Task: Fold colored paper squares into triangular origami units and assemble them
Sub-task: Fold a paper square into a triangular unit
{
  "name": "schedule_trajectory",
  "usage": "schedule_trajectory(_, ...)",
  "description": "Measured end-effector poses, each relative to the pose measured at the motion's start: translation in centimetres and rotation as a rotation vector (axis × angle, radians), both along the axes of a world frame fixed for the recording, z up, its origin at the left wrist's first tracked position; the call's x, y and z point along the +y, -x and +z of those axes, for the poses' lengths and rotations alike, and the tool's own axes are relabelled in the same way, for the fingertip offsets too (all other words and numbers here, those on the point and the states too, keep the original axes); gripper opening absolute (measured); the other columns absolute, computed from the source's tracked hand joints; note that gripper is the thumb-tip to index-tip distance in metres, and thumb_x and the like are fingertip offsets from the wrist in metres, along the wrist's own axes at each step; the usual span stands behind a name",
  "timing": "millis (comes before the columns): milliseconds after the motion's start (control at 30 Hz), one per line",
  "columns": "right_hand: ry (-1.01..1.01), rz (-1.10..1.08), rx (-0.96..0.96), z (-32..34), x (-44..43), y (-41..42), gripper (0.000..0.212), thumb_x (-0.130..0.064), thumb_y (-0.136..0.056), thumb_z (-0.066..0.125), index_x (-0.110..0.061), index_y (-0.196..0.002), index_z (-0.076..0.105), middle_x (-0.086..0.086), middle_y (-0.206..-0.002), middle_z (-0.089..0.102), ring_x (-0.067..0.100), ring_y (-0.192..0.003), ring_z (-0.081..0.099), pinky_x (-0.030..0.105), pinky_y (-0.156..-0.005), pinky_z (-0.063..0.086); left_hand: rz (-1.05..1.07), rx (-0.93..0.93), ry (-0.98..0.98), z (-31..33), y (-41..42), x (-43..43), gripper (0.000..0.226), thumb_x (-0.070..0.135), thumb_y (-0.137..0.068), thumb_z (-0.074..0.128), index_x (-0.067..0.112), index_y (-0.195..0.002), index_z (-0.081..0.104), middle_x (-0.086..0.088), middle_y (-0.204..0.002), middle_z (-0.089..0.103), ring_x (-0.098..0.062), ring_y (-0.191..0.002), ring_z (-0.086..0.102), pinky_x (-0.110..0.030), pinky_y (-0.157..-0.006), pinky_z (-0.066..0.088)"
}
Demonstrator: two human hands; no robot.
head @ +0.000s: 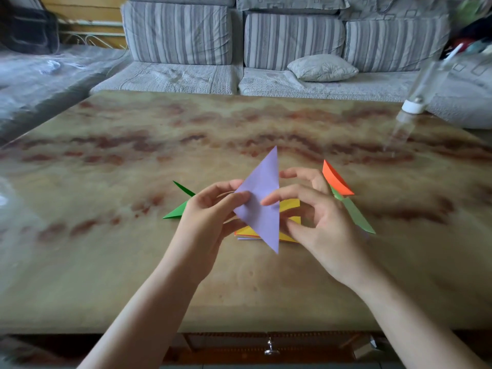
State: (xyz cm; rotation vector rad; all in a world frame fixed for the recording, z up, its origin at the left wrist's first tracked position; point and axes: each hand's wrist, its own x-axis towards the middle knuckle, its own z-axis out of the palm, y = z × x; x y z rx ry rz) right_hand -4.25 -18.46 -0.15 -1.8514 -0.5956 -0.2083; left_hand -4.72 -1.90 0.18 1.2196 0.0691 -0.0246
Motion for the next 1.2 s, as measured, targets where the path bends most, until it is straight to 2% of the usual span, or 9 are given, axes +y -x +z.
schedule_trajectory(100,-0.082,-0.013,0.102,0.1,0.2,-0.1,0.015,-0.03,-0.066,0.075,-0.031,-0.081,0.072,-0.01,-0.112,0.058,0.013,-0.101,0.062,0.03,-0.084,0.051,-0.057,0.024,0.059,0.2,0.2,-0.4,0.012,-0.002,-0.086,0.055,0.006,-0.09,0.062,-0.008,-0.081,0.068,-0.016,-0.069,0.066,-0.022,-0.058,0.054)
schedule_trajectory(167,-0.187,-0.045,0.132,0.3,0.2,-0.1,0.013,-0.035,-0.068,0.078,-0.026,-0.077,0.073,-0.007,-0.097,0.067,0.012,-0.09,0.064,0.031,-0.082,0.049,-0.083,0.02,0.094,0.4,0.4,-0.6,0.014,-0.005,-0.086,0.052,0.006,-0.085,0.061,-0.008,-0.081,0.069,-0.016,-0.07,0.069,-0.024,-0.06,0.056)
schedule_trajectory(300,-0.36,-0.153,0.225,1.0,0.2,0.1,0.012,-0.029,-0.073,0.068,-0.018,-0.072,0.067,-0.013,-0.063,0.066,0.001,-0.061,0.061,0.006,-0.055,0.04,-0.164,0.02,0.015,0.3,0.6,-0.8,0.011,0.003,-0.089,0.051,0.009,-0.089,0.061,-0.006,-0.085,0.071,-0.016,-0.082,0.071,-0.026,-0.061,0.057)
schedule_trajectory(433,-0.442,-0.162,0.254,1.4,0.2,0.3,0.005,-0.008,-0.08,0.066,-0.008,-0.084,0.064,0.003,-0.072,0.068,0.007,-0.057,0.062,0.007,-0.047,0.04,-0.128,0.016,-0.1,0.4,0.4,-1.0,0.017,0.019,-0.09,0.055,0.011,-0.083,0.068,-0.005,-0.081,0.071,-0.014,-0.078,0.067,-0.027,-0.063,0.056)
schedule_trajectory(567,-0.434,-0.089,0.285,1.5,0.2,0.4,0.013,0.002,-0.079,0.065,-0.008,-0.088,0.063,-0.006,-0.066,0.068,0.004,-0.055,0.06,0.009,-0.047,0.042,-0.041,-0.051,-0.156,0.7,0.6,-1.1,0.029,0.033,-0.084,0.057,0.01,-0.096,0.07,-0.004,-0.09,0.073,-0.011,-0.078,0.069,-0.018,-0.062,0.053)
schedule_trajectory(733,-0.366,0.003,0.286,1.1,0.3,0.3,0.019,-0.004,-0.074,0.067,-0.006,-0.093,0.066,0.007,-0.078,0.07,0.015,-0.065,0.061,0.024,-0.057,0.051,0.006,-0.153,-0.162,0.9,0.7,-1.2,0.037,0.03,-0.073,0.064,0.016,-0.107,0.068,-0.002,-0.097,0.075,-0.012,-0.086,0.07,-0.018,-0.068,0.053)
schedule_trajectory(867,-0.336,0.02,0.283,1.1,0.4,0.4,0.02,0.002,-0.079,0.066,-0.008,-0.096,0.066,0.009,-0.078,0.069,0.015,-0.067,0.061,0.021,-0.059,0.05,0.058,-0.196,-0.112,0.8,0.6,-1.2,0.025,0.013,-0.075,0.067,0.013,-0.099,0.07,-0.003,-0.091,0.075,-0.012,-0.081,0.07,-0.021,-0.07,0.056)
schedule_trajectory(1000,-0.391,-0.047,0.304,1.0,0.6,0.4,0.012,0.001,-0.079,0.066,-0.007,-0.087,0.067,0.001,-0.075,0.07,0.01,-0.067,0.063,0.017,-0.061,0.05,0.082,-0.211,-0.062,0.7,0.7,-1.0,0.022,0.012,-0.072,0.068,0.013,-0.094,0.07,-0.004,-0.088,0.076,-0.015,-0.081,0.071,-0.025,-0.07,0.058)
schedule_trajectory(1200,-0.472,-0.079,0.416,1.1,0.8,0.5,0.018,-0.018,-0.067,0.068,-0.006,-0.081,0.07,0.005,-0.072,0.07,0.011,-0.064,0.064,0.02,-0.056,0.051,0.08,-0.217,-0.049,0.8,0.9,-1.3,0.023,0.014,-0.072,0.067,0.014,-0.094,0.069,-0.004,-0.089,0.076,-0.015,-0.082,0.072,-0.025,-0.071,0.057)
